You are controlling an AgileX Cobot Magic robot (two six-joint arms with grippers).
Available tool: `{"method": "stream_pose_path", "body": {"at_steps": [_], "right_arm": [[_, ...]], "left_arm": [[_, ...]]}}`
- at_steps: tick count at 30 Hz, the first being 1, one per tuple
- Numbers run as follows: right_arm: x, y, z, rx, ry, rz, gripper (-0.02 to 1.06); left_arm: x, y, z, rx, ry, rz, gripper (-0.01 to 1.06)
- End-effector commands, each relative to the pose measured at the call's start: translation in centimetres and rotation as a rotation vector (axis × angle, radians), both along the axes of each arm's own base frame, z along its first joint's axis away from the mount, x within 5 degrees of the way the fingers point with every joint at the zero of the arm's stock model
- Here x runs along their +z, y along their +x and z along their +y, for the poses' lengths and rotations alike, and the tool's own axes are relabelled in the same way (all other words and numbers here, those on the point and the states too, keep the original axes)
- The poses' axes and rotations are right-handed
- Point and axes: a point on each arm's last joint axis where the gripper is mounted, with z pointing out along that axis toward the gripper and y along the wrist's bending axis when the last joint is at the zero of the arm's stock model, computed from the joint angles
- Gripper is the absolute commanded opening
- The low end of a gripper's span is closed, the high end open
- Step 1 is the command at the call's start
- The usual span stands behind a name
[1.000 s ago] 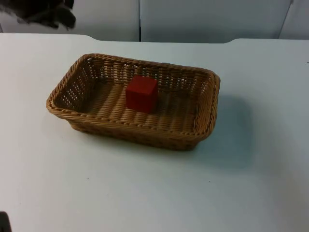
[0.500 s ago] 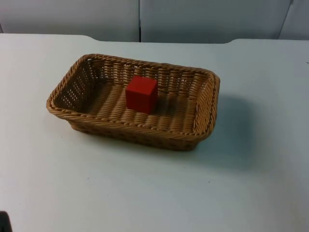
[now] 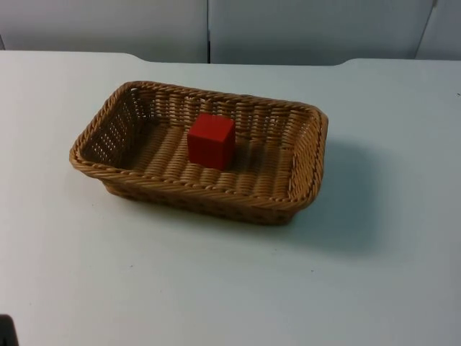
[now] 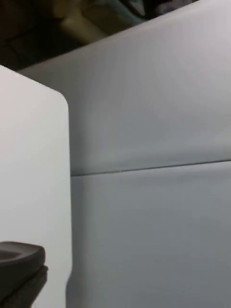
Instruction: Pick up the basket with the left hand and place the cube into the basket with the right hand.
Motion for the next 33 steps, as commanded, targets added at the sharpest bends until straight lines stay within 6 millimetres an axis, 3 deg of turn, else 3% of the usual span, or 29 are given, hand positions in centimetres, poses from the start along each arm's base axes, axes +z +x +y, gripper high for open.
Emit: {"method": "stream_pose_path", "body": {"at_steps": [1,4,5,9,13,17,20,33], "right_arm": [[-1.3,-2.0,0.4,0.048,0.033,-0.004,0.00],[-3.2,-6.0,2.2,0.267,0.081,-0.053,0.00],[-3.2,-6.0,2.2,0.267,0.081,-0.053,0.00],[-5.1,-11.0,3.9,0.480,0.114,-0.076,0.00],[-6.3,-11.5,4.0,0.481,0.155,0.056,0.00],[-7.5,-10.6,4.7,0.533,0.199,0.082,0.00],[-9.6,-9.6,5.1,0.575,0.227,0.151,0.00],[-9.4,-9.7,4.8,0.543,0.215,0.144,0.00]], "left_arm": [[-0.9,-2.2,-0.9,-0.042,-0.046,-0.020,0.00],[-2.8,-4.8,-2.1,-0.143,-0.062,0.003,0.00],[-2.8,-4.8,-2.1,-0.143,-0.062,0.003,0.00],[-5.2,-6.6,-3.1,-0.252,-0.032,0.100,0.00],[-6.8,-7.3,-3.7,-0.330,-0.055,0.119,0.00],[-7.5,-8.1,-3.8,-0.381,-0.027,0.103,0.00],[-8.3,-8.3,-3.4,-0.400,0.008,0.182,0.00],[-10.9,-7.0,-2.2,-0.323,-0.002,0.297,0.00]]}}
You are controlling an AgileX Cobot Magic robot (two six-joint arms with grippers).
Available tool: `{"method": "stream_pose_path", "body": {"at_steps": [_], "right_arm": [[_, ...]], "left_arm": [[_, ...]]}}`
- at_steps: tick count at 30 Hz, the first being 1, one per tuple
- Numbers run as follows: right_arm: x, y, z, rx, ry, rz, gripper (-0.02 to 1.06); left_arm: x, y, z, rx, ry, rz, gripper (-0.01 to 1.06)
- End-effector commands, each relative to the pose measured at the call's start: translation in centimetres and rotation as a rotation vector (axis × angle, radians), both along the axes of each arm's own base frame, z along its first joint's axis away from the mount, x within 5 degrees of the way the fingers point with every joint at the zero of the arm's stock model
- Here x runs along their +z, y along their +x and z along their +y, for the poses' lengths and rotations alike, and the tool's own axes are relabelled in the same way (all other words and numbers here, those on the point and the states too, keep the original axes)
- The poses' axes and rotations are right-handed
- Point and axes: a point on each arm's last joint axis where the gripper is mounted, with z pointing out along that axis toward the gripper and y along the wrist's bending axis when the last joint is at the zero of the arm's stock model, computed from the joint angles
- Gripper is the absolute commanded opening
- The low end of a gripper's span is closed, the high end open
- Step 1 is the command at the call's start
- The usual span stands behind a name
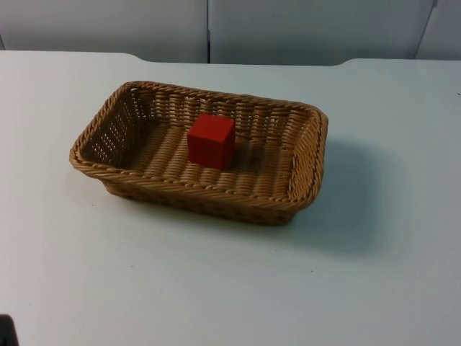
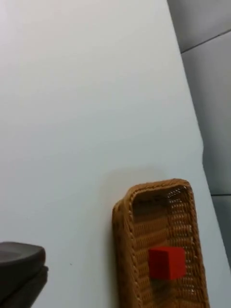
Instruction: Pick up the basket with the left hand and place the cube into the basket with the right hand.
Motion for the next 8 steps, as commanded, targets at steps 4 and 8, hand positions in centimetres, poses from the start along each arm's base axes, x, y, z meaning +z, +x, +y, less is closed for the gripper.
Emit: {"method": "stream_pose_path", "body": {"at_steps": [4,8], "right_arm": [[-0.1,0.1,0.0,-0.003,-0.001,-0.008,0.00],[-0.1,0.1,0.0,-0.003,0.003,-0.008,0.00]], "left_arm": [[-0.4,0.2,0.9,0.121,-0.054,0.020,0.00],[-0.4,0.2,1.5,0.216,-0.092,0.022,0.00]]}}
